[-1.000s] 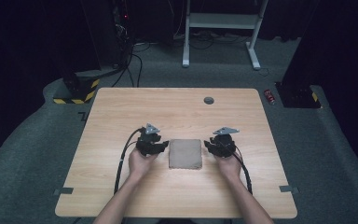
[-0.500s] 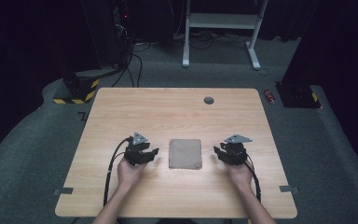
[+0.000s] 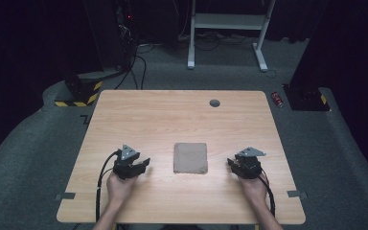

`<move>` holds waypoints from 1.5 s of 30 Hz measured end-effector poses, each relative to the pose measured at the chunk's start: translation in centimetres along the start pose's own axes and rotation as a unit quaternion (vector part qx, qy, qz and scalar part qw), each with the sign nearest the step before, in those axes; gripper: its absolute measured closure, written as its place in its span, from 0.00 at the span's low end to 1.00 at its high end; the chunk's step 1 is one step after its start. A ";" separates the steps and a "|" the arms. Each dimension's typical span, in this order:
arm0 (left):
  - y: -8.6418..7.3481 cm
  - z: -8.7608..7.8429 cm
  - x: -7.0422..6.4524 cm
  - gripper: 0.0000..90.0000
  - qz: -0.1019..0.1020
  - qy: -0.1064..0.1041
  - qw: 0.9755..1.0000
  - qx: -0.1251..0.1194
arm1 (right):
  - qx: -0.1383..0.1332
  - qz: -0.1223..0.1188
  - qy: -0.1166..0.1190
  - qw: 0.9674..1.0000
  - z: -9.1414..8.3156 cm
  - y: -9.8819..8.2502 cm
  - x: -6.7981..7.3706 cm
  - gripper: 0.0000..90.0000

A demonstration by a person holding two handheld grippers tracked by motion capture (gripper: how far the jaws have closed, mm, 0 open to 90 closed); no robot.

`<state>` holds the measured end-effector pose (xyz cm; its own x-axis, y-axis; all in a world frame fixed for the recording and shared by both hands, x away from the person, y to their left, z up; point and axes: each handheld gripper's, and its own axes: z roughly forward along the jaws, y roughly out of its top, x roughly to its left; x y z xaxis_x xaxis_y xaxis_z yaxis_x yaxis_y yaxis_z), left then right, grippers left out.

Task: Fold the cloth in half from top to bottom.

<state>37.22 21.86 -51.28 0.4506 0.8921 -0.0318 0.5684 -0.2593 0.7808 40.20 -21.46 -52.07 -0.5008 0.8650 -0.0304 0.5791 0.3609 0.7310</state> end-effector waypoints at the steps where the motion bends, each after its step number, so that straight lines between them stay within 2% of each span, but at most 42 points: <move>1: -0.2 -0.1 0.1 0.53 -0.003 0.000 1.000 -0.001 | 0.000 -0.001 -0.001 1.000 -0.1 -0.1 0.0 0.67; 14: -1.5 -1.1 0.4 0.52 -0.008 0.005 1.000 -0.003 | -0.005 0.011 -0.003 1.000 -1.1 -1.2 -0.1 0.66; 23: -2.7 -1.1 0.6 0.51 -0.018 0.006 1.000 0.004 | -0.007 0.007 -0.009 1.000 -1.7 -1.7 0.1 0.65; 27: -2.8 -1.2 0.7 0.50 -0.019 0.011 1.000 0.007 | -0.007 0.002 -0.012 1.000 -1.8 -1.9 0.3 0.61; 29: -2.7 -1.1 0.8 0.47 -0.021 0.012 1.000 0.010 | -0.004 0.015 -0.001 1.000 -1.9 -2.0 0.1 0.54; 31: -2.7 -1.1 0.9 0.46 -0.026 0.012 1.000 0.010 | -0.004 0.013 0.005 1.000 -1.9 -2.0 0.0 0.52; 35: -2.7 -1.1 0.8 0.41 -0.027 0.010 1.000 0.011 | -0.001 0.017 -0.006 1.000 -1.9 -2.1 0.2 0.47; 40: -2.7 -1.0 0.5 0.39 -0.022 0.020 0.999 0.014 | 0.001 0.022 -0.011 1.000 -1.9 -2.1 0.2 0.43; 45: -2.8 -1.1 1.0 0.37 -0.044 0.014 0.999 0.009 | 0.001 0.023 -0.011 1.000 -1.9 -2.1 0.2 0.42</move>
<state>35.28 23.86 -52.77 0.3790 0.9218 -0.0815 0.6167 -0.1859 0.7649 37.70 -22.72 -52.29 -0.4592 0.8882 -0.0119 0.6029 0.3215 0.7302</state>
